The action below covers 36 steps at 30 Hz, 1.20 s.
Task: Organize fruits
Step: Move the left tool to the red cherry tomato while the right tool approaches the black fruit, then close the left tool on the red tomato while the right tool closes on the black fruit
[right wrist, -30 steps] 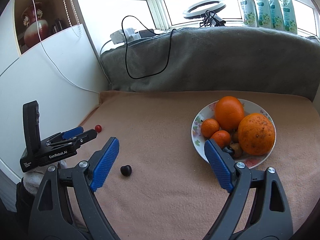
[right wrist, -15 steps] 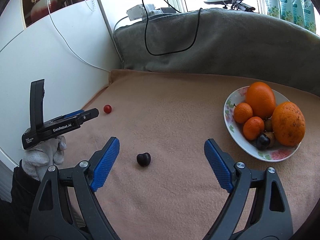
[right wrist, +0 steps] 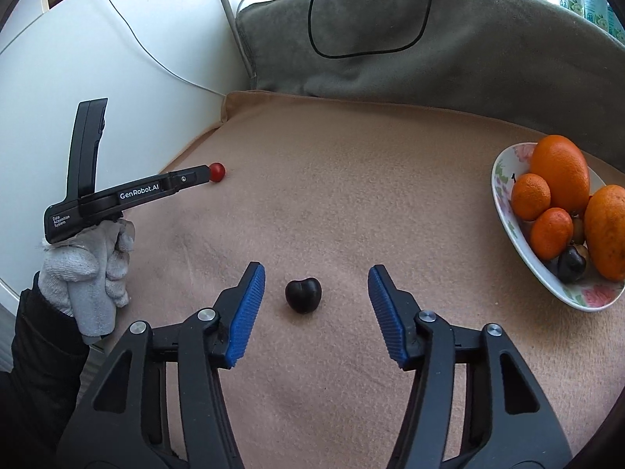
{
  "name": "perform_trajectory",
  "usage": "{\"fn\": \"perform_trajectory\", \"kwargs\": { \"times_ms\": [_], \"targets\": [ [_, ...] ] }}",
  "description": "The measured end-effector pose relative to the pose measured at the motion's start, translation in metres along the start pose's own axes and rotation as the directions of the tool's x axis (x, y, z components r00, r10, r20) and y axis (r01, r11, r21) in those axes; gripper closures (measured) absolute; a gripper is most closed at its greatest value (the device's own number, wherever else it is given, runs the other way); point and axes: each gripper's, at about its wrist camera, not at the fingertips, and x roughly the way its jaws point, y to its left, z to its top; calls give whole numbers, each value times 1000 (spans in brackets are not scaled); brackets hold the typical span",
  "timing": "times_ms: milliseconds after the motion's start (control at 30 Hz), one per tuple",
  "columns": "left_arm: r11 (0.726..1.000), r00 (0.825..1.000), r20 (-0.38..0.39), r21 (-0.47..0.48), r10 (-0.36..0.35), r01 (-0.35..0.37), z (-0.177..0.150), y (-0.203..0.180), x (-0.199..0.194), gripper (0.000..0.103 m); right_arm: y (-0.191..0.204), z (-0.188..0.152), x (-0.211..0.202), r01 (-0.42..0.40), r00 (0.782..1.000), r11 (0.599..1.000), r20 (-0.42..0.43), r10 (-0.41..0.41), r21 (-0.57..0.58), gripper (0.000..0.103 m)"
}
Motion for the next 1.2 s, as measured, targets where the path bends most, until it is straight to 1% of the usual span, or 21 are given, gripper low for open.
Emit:
{"fn": "perform_trajectory", "kwargs": {
  "times_ms": [33, 100, 233, 300, 467, 800, 833, 1200],
  "targets": [
    [1000, 1000, -6, -2, 1, -1, 1, 1, 3, 56, 1, -2, 1, -1, 1000, 1000, -6, 1, -4, 50],
    [1000, 1000, -12, -3, 0, 0, 2, 3, 7, 58, 2, -3, 7, 2, 1000, 1000, -17, -2, -10, 54],
    [1000, 1000, -25, -11, -4, 3, 4, 7, 13, 59, 0, -7, 12, 0, 999, 1000, -34, 0, -8, 61],
    [1000, 1000, -29, -15, -6, 5, 6, 9, 16, 60, 0, -9, 14, -2, 999, 1000, -41, 2, -6, 61],
    [1000, 999, -41, -25, -7, 6, 8, 12, 20, 64, 0, -10, 16, -4, 999, 1000, -45, 3, -22, 66],
    [1000, 998, -58, -19, 4, -5, 15, 15, 34, 66, 6, -12, 14, -7, 999, 998, -51, 4, -55, 71],
    [1000, 998, -59, -19, 4, -5, 16, 16, 35, 68, 6, -12, 15, -8, 999, 998, -52, 5, -56, 72],
    [1000, 998, -67, -19, 10, -11, 18, 17, 40, 77, 8, -11, 19, 7, 998, 998, -69, -11, -65, 73]
  ]
}}
